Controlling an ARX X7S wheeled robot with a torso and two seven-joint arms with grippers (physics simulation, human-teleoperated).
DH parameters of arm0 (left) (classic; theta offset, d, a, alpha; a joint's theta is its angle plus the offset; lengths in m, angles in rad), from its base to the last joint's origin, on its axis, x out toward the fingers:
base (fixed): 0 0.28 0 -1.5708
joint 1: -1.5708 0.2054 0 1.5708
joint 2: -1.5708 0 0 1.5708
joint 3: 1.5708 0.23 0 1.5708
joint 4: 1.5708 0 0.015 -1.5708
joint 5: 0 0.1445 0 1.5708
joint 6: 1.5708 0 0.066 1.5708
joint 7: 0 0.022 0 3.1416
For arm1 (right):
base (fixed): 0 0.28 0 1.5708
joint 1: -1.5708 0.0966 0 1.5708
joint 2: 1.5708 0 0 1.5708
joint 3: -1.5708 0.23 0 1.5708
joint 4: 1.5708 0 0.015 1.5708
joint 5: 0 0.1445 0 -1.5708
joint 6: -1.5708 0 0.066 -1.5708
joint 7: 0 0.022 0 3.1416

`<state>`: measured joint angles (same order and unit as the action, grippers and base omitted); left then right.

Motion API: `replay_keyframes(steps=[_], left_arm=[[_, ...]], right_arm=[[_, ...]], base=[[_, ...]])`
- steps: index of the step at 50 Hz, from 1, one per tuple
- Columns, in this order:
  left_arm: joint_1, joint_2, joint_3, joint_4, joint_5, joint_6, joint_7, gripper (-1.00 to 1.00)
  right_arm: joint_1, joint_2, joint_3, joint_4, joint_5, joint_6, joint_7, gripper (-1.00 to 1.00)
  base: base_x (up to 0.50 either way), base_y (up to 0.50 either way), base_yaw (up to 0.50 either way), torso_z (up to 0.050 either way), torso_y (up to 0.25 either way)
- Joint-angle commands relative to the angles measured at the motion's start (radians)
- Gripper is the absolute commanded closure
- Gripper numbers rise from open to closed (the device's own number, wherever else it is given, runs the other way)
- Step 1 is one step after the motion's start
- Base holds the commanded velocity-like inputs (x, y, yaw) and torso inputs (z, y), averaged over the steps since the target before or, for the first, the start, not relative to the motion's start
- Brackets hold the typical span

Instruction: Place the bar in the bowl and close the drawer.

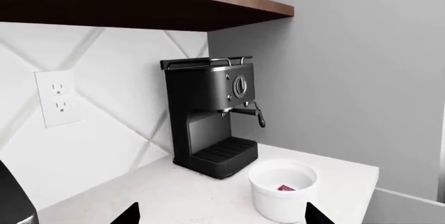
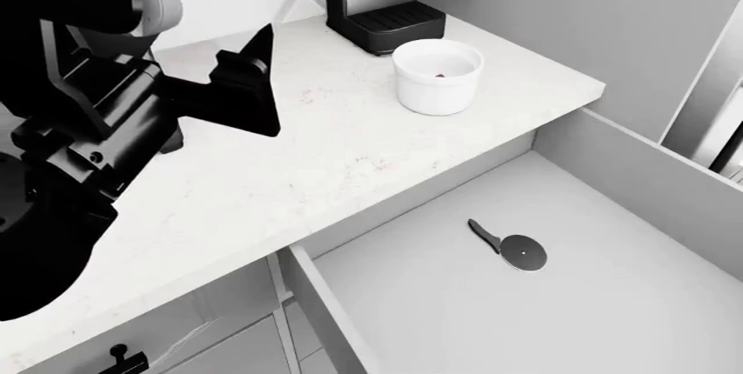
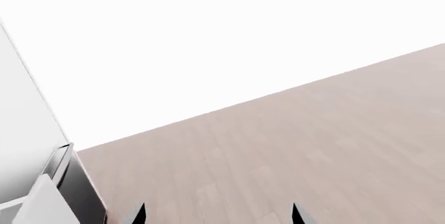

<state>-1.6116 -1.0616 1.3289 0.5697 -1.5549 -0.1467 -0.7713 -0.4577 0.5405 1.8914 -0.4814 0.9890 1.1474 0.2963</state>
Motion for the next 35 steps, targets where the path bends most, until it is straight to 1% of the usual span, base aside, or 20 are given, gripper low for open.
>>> replay_keyframes(steps=[1, 5, 12, 18, 30, 35], left_arm=[[0.003, 0.024, -0.03, -0.003, 0.024, 0.006, 0.011, -1.0], [0.004, 0.025, -0.032, -0.001, 0.022, 0.005, 0.01, -1.0], [0.002, 0.029, -0.033, -0.005, 0.021, 0.0, 0.013, -1.0], [0.002, 0.03, -0.036, -0.002, 0.021, 0.0, 0.013, -1.0], [-0.004, 0.029, -0.042, 0.008, 0.016, -0.007, 0.012, -1.0], [-0.01, 0.027, -0.047, 0.007, 0.013, -0.01, 0.011, -1.0]], right_arm=[[-0.009, -0.103, -0.065, 0.07, -0.138, -0.12, -0.112, -1.0], [-0.001, -0.13, -0.093, 0.078, -0.158, -0.143, -0.125, -1.0], [0.027, -0.175, -0.196, 0.105, -0.224, -0.207, -0.149, -1.0], [0.057, -0.181, -0.251, 0.105, -0.241, -0.216, -0.14, -1.0], [0.127, -0.209, -0.408, 0.1, -0.295, -0.252, -0.122, -1.0], [0.159, -0.215, -0.495, 0.098, -0.327, -0.264, -0.105, -1.0]], base=[[0.0, 0.0, 0.0, 0.0, 0.0], [0.0, 0.0, 0.0, 0.0, 0.0], [0.0, 0.0, 0.0, 0.0, 0.0], [0.0, 0.0, 0.0, 0.0, 0.0], [0.0, 0.0, 0.0, 0.0, 0.0], [0.0, 0.0, 0.0, 0.0, 0.0]])
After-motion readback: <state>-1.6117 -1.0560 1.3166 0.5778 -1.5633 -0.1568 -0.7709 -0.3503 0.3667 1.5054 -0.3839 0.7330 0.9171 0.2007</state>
